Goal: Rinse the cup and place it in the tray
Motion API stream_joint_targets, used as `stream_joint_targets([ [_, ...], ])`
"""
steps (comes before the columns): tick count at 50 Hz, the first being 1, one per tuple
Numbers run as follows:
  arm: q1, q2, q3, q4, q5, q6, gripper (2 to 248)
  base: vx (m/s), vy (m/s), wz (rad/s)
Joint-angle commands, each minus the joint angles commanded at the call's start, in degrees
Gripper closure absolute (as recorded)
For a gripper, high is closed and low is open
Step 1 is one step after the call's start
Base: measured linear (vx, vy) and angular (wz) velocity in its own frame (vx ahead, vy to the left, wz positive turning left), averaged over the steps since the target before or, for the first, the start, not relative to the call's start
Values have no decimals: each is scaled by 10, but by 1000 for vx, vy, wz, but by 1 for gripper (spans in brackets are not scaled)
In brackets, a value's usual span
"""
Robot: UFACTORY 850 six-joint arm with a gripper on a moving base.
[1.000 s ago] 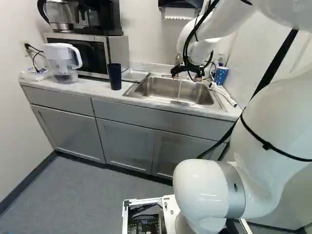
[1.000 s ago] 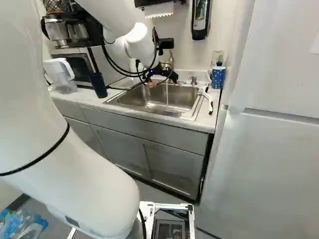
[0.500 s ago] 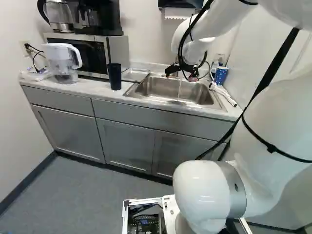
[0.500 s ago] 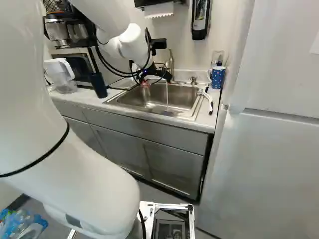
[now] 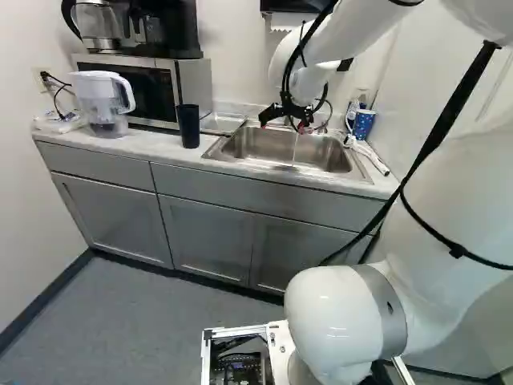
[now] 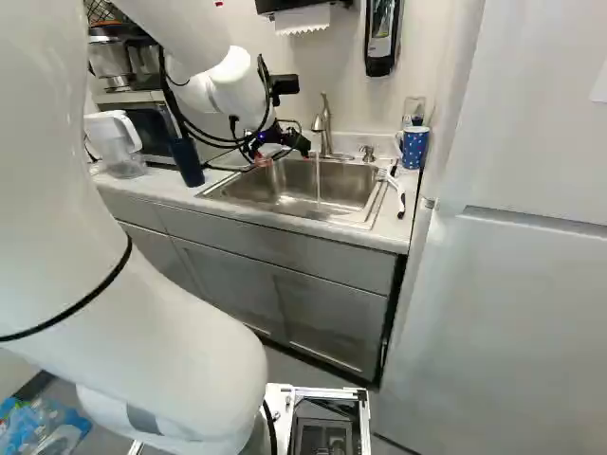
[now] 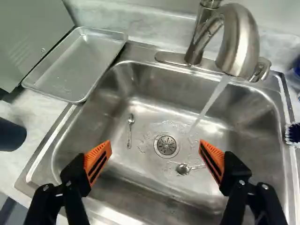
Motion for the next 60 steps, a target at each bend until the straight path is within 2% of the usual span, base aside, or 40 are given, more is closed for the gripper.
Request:
stream_joint_targets([
  [60,115,-23,-22,0,0,0,3,0,0,0],
])
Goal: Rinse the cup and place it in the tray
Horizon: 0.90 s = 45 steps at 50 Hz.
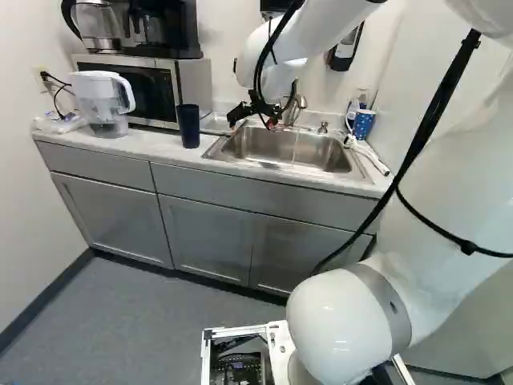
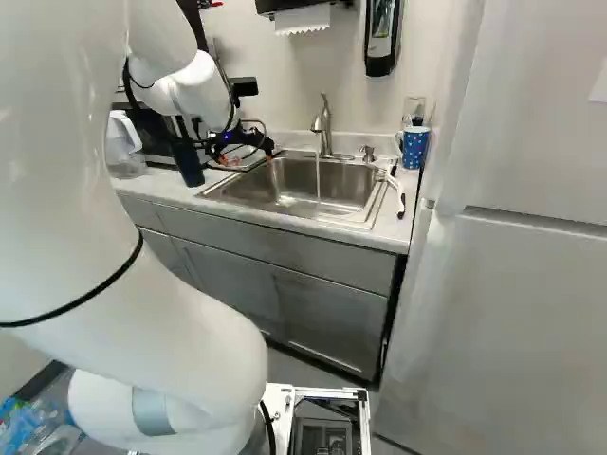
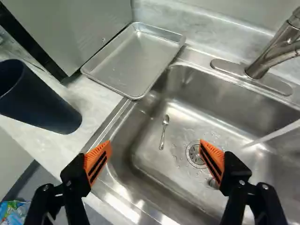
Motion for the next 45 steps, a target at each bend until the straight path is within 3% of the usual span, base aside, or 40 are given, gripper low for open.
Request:
stream_joint_targets([
  [45,82,-36,-36,0,0,0,3,0,0,0],
])
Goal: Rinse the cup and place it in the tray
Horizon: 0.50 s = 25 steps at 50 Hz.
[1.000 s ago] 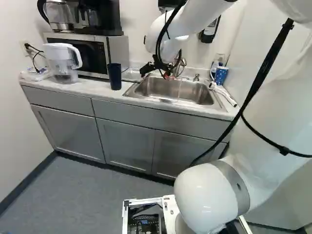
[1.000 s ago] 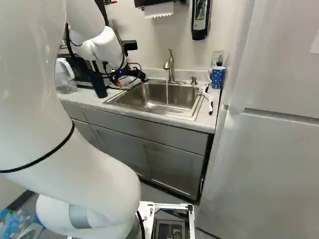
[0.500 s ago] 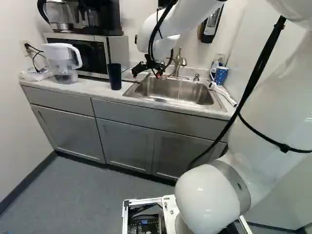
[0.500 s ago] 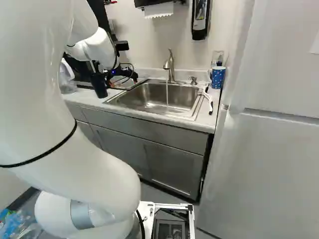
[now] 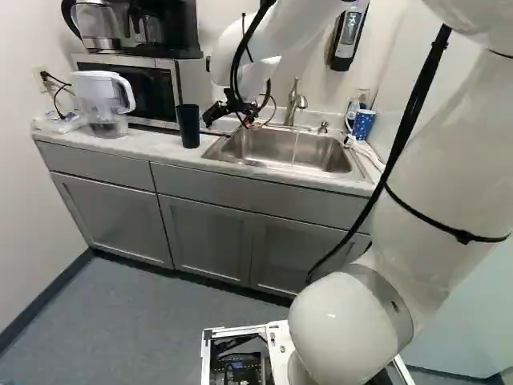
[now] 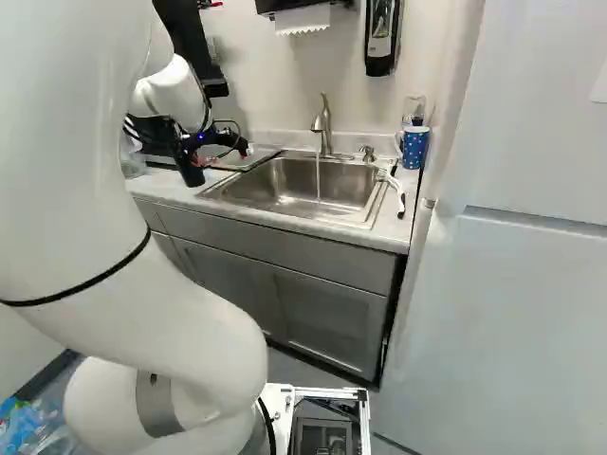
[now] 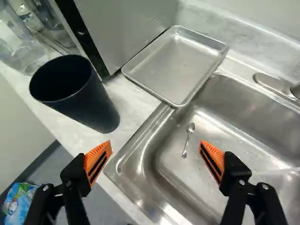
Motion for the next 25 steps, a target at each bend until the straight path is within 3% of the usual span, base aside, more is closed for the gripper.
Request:
stream_joint_targets([
  [25,42,-27,-28,0,2,0,3,0,0,0],
])
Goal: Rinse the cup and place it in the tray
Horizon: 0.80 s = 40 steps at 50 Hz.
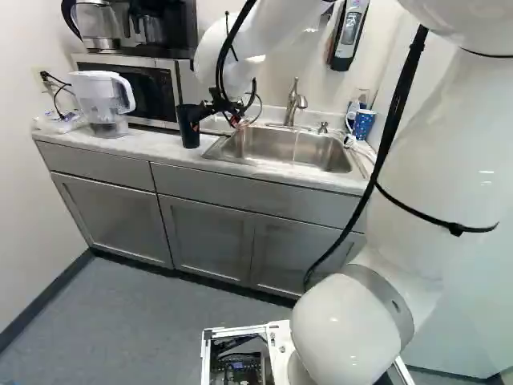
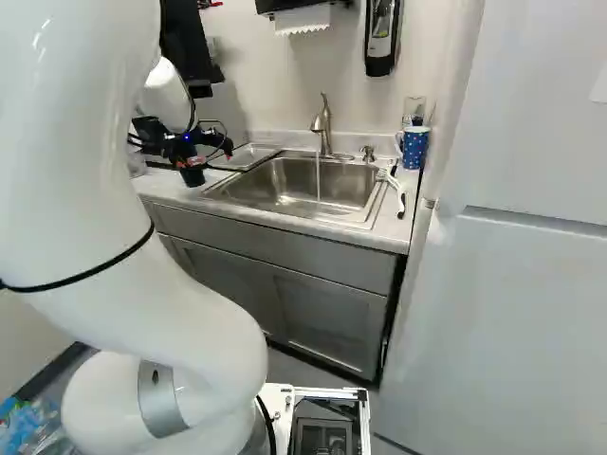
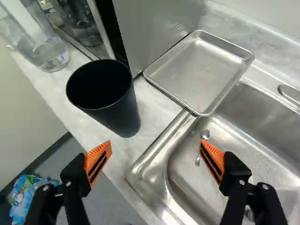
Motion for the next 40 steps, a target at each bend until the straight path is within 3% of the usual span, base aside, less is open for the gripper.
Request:
stream_joint_targets([
  [20,30,-28,-20,0,44,0,3,0,0,0],
  [40,46,-49,-16,0,99,0,3,0,0,0],
])
